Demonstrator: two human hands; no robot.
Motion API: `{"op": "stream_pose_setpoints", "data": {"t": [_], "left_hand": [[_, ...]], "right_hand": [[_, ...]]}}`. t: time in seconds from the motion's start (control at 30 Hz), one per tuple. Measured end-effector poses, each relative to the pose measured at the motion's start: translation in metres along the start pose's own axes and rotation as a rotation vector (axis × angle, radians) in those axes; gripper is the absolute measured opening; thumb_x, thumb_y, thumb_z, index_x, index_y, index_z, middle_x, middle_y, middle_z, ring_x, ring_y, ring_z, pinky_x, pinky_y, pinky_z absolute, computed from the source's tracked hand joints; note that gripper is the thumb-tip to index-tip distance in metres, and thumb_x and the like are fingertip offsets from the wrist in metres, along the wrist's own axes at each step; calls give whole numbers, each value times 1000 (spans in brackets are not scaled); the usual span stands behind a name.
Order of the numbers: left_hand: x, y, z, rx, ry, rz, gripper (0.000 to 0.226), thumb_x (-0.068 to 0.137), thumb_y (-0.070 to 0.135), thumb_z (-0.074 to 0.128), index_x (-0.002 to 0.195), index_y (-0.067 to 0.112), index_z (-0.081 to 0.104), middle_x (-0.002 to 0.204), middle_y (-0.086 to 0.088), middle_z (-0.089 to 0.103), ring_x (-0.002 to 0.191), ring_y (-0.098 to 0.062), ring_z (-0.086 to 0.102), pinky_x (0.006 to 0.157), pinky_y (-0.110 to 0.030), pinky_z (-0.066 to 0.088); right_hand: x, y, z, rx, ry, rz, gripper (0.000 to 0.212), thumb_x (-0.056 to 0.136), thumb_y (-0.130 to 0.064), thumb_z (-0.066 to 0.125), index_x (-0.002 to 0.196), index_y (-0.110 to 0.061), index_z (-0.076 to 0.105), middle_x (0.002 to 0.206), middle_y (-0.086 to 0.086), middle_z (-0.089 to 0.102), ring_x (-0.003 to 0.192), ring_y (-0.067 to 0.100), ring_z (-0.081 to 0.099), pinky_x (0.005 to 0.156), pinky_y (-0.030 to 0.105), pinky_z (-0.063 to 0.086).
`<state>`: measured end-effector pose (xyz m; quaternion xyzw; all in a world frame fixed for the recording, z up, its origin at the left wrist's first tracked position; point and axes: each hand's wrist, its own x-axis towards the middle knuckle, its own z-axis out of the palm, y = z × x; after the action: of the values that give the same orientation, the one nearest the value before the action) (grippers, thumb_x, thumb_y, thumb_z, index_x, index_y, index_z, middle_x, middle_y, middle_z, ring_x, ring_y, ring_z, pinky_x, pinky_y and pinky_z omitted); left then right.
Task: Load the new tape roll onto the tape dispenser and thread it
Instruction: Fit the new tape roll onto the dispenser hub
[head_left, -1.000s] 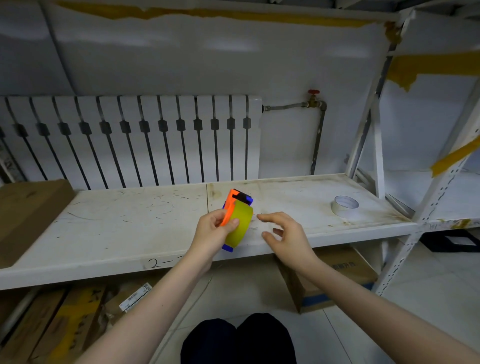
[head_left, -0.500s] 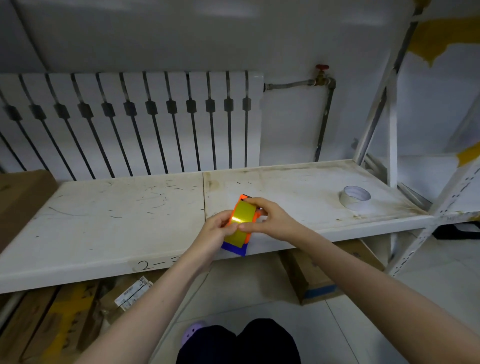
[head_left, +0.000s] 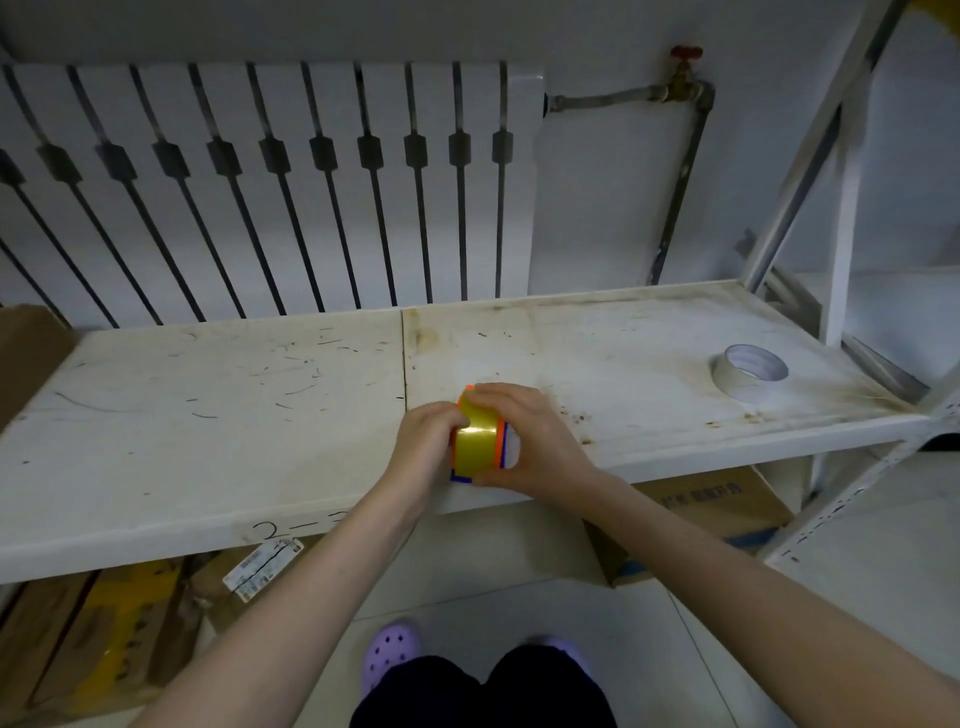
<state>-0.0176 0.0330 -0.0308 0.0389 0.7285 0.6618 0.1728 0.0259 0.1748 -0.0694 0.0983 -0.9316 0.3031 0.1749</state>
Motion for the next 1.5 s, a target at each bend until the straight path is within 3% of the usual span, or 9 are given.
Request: {"op": "stream_pose_setpoints", "data": {"t": [0.2,0.3,0.47,0.7,0.83,0.9,1.13,1.37,1.5], "left_hand": [[1,-3,-2,-21,44,-72,2,79,6,48,80,8,49,79,-13,44,68,-22,41,58,-30,32],[-3,-5,-6,-33,-35,-38,17,67,9,48,82,7,54,80,-14,48,67,-19,47,56,-27,37],[-14,-16,-11,11,-103,84,30,82,-6,40,87,13,64,80,-2,60,70,-8,56,51,-6,44],[-17,-34,-12,83,-128,106,33,80,-13,45,105,-2,64,96,-14,66,84,-14,62,64,-10,51],[-21,-26,-9,41,-84,73,25,78,-13,43,85,-1,63,78,-11,62,59,-1,62,51,-8,47],[-17,-17,-6,3,-6,15,18,84,-4,42,76,4,56,72,-8,55,60,-11,56,49,-16,45],[2,6,0,19,38,-218,14,84,18,44,90,7,50,83,-12,52,66,-20,50,54,-26,38],[2,-3,-3,66,-11,-165,7,82,13,42,80,8,47,79,-9,49,68,-21,47,59,-29,36],[-6,-11,-10,50,-67,-104,35,65,21,45,94,7,57,88,-15,54,81,-28,52,66,-31,42]], "right_hand": [[1,1,0,17,-60,24,84,67,-42,80,138,-25,39,145,-1,42,132,16,37,106,31,35],[2,0,-1,77,-75,154,87,70,-41,78,141,-24,31,146,0,36,130,15,37,104,34,41],[2,1,1,117,-113,213,85,72,-40,77,141,-27,30,143,-2,39,126,15,41,97,31,45],[1,2,2,153,-94,238,87,73,-39,77,143,-26,29,145,-1,37,128,15,38,99,32,43],[-4,-1,5,155,-39,195,87,67,-36,82,139,-25,34,141,-2,39,121,7,36,97,32,46],[-7,-4,7,119,9,145,87,62,-35,84,135,-22,38,137,-1,42,116,5,36,94,27,43],[-9,-5,13,-212,44,-132,88,56,-32,85,132,-21,40,134,4,53,123,21,46,98,27,35],[0,-4,0,164,-131,240,88,71,-39,78,141,-24,27,142,1,35,121,12,40,95,31,48],[1,-3,1,138,-151,256,86,70,-40,78,140,-26,30,141,0,37,122,16,43,90,27,46]]}}
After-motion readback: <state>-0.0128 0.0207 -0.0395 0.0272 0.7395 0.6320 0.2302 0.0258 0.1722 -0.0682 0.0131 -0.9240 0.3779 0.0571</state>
